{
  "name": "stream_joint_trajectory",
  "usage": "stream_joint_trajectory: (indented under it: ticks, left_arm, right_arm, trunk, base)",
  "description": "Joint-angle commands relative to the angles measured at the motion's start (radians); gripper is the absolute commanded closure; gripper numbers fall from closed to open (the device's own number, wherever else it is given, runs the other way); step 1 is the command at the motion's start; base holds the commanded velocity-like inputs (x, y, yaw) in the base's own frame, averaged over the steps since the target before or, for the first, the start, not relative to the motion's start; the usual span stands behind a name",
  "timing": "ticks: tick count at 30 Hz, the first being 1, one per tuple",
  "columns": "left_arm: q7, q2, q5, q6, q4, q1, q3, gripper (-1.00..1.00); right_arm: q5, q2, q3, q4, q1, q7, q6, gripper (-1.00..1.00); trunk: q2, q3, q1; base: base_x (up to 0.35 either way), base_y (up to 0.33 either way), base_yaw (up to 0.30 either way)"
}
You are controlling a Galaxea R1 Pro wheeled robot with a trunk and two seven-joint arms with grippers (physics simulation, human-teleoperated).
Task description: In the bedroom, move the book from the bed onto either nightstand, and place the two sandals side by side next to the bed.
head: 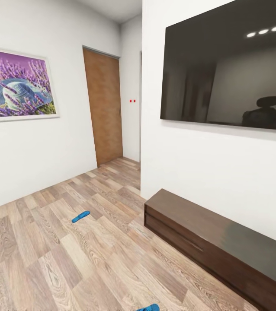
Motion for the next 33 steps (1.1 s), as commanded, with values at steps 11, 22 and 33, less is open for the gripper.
stream_joint_trajectory:
  ticks: [11,22,33]
  left_arm:
    - [0.0,0.0,0.003,-0.002,-0.001,0.0,0.0,-1.0]
    - [0.0,0.0,0.002,-0.002,-0.001,0.0,0.0,-1.0]
    - [0.0,-0.001,0.003,-0.002,-0.001,0.0,0.0,-1.0]
  right_arm:
    - [0.0,0.0,-0.001,0.001,-0.001,0.0,-0.003,-1.0]
    - [0.0,0.0,-0.001,0.001,-0.001,-0.001,-0.004,-1.0]
    - [0.0,0.0,-0.001,0.001,-0.001,-0.002,-0.003,-1.0]
  trunk:
    - [0.0,-0.018,0.0]
    - [0.0,-0.036,0.0]
    - [0.0,-0.053,0.0]
  base:
    - [0.0,0.0,0.0]
    - [0.0,0.0,0.0]
    - [0.0,0.0,0.0]
